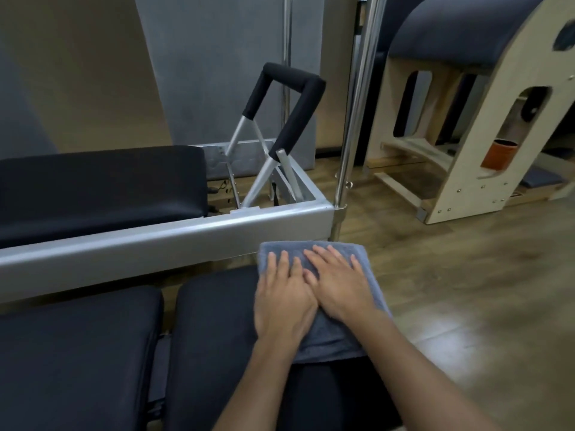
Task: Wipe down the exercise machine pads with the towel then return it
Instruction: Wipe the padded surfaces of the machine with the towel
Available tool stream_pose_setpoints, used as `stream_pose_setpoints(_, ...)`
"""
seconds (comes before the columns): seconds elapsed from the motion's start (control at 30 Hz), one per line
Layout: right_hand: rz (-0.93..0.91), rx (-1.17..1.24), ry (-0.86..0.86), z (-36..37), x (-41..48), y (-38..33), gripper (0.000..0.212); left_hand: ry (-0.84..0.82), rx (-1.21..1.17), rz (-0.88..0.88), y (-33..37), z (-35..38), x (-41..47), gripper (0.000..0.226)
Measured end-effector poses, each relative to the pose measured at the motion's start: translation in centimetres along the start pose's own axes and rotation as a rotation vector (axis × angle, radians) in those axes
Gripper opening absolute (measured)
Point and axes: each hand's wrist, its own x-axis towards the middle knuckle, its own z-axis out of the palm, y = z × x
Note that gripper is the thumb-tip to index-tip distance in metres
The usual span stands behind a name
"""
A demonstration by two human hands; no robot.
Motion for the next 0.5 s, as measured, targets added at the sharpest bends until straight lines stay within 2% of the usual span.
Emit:
stream_pose_setpoints(0.1,0.099,0.094,0.007,-1.4,-0.8,4.1,0.053,-0.018,-0.038,0.027,3.7,1.7,1.2,0.053)
stream_pose_setpoints(0.2,0.157,0.213,0.029,-1.4,-1.8,4.6,0.054,-0.049,0.013,0.115,4.5,2.1,1.0,0.051)
stream_pose_setpoints(0.37,0.163,-0.072,0.061,-0.4,-3.1,0.4,0.057,-0.099,0.006,0.119,1.4,-0.1,-0.5,0.049)
stream_pose_setpoints(0.5,0.026,-0.153,0.031,2.0,-2.2,-7.2,0.057,-0.06,0.056,-0.006,-5.6,-3.4,-1.6,0.048)
